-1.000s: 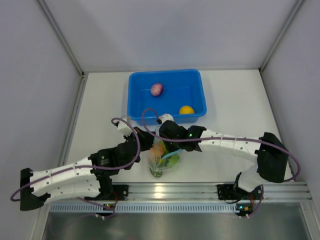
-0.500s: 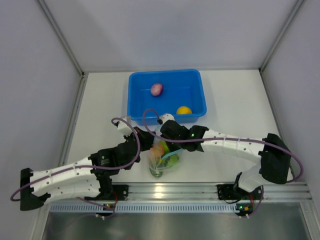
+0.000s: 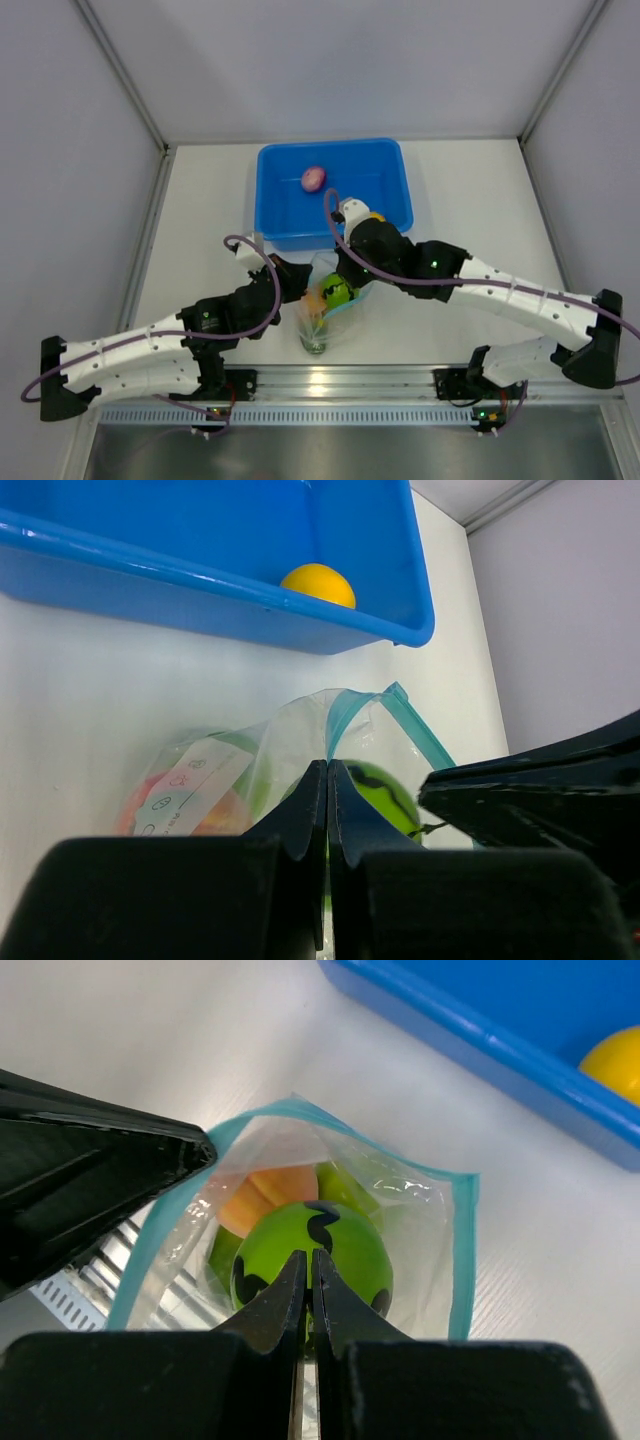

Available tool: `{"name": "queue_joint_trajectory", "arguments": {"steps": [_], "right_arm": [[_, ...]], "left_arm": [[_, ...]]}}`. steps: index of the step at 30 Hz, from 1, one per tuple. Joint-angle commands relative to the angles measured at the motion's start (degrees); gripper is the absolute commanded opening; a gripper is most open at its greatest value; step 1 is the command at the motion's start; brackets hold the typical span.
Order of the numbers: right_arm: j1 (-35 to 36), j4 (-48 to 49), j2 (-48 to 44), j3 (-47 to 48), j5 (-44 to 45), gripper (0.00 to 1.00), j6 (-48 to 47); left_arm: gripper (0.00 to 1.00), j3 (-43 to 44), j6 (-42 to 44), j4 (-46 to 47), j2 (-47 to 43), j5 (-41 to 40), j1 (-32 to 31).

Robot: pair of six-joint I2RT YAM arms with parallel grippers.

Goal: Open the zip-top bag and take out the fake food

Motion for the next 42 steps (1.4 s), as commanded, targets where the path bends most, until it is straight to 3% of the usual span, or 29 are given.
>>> {"name": "queue_joint_trajectory", "arguments": {"steps": [1,12,21,31,36,42], "right_arm": [[0.6,-0.5,-3.3,5.3,1.1,0.0,-2.3],[-0.2,-8.4,-4.4,20.9,10.2,0.0,-9.0],[-10.3,-11.1,1.3,29.5,11.4,0.0,-11.0],[-22.5,-2.1,11.3,24.1,10.5,0.0,-11.4],[-25.5,10.4,17.2,18.2,9.0,0.0,-13.1],[-27.7,15.6,27.2,19.5,4.5,0.0,-14.8]], "left_arm": [[0.0,1.1,-0.7,1.2,-0.1,0.4,-0.2],[0.0,0.7,-1.0,1.2,-0.5,-0.1,-0.2],[0.0,0.7,-1.3,1.2,-0.5,-0.7,-0.2],[0.0,0.6,-1.2,1.2,-0.6,-0.4,-0.2],[0.0,0.5,-1.2,1.2,-0.9,-0.6,-0.2],[0.0,1.5,0.0,1.2,-0.8,-1.3,-0.2]]}}
